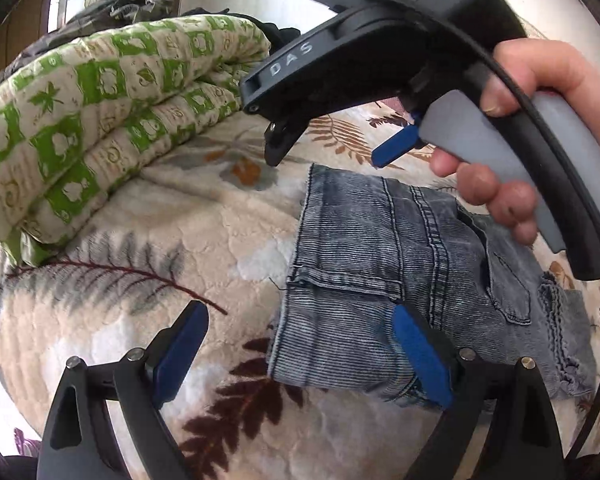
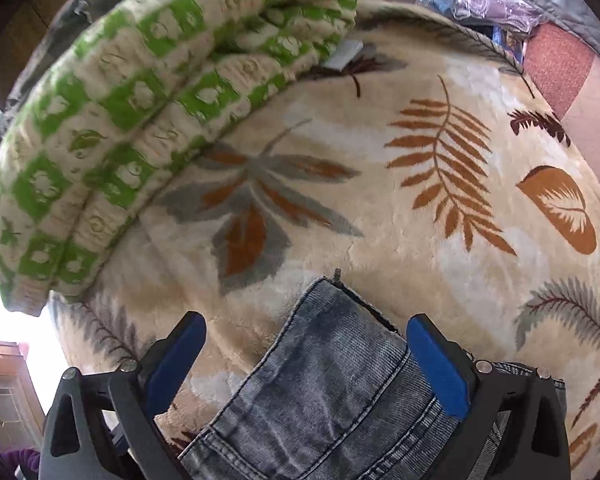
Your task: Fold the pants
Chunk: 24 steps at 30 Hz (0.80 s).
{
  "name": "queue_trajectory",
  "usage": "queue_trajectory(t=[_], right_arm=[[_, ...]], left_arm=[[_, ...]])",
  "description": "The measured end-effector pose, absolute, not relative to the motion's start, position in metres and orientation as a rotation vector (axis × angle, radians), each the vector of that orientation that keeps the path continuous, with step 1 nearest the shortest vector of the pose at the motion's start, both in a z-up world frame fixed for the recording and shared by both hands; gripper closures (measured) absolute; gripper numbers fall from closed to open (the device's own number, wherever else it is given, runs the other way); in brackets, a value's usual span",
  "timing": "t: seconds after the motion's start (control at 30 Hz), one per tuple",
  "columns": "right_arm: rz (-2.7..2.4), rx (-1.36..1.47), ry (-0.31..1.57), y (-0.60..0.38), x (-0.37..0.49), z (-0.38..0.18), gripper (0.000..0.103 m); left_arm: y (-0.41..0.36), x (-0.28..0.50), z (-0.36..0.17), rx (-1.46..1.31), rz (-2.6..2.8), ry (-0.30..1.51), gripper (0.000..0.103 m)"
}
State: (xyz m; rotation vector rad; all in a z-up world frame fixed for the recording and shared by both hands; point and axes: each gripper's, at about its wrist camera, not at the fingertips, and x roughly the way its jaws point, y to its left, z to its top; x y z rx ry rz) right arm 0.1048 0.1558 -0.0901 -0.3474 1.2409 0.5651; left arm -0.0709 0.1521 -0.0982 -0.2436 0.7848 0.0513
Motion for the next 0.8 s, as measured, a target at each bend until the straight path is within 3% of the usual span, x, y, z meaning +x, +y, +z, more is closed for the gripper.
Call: queue_trajectory(t=[0.13,0.3,0.43,0.6,0.67,0.8], right_arm=[[0.532,-0.370,1.276,0.157,0.113,-0.101,0.003],[0.498,-0.392,1.315,0.159,0.120,-0.119,0.019],[0.482,-0.417,1.304,0.158,0.122,-0.126,0.029],[0.496,-0.408,1.311,0.154,0.119,-0.126,0.075],[0.488,-0.403,1.303,0.149,0.118,-0.123,0.081],[0.487,-0.358,1.269,0.137,0.111,-0.111,0.088]], left_arm=[[0.151,-0.065,-0.105,-0.256,0.024,0.802,0.009],[0.149,-0.058,-0.110,-0.264,-0.002,0.809,0.010],[0.142,-0.053,-0.113,-0.242,-0.048,0.818,0.020],[0.142,-0.051,-0.113,-0.247,-0.081,0.812,0.031],[0.143,-0.050,-0.112,-0.247,-0.092,0.810,0.036],[0.143,-0.049,-0.108,-0.242,-0.124,0.789,0.056]])
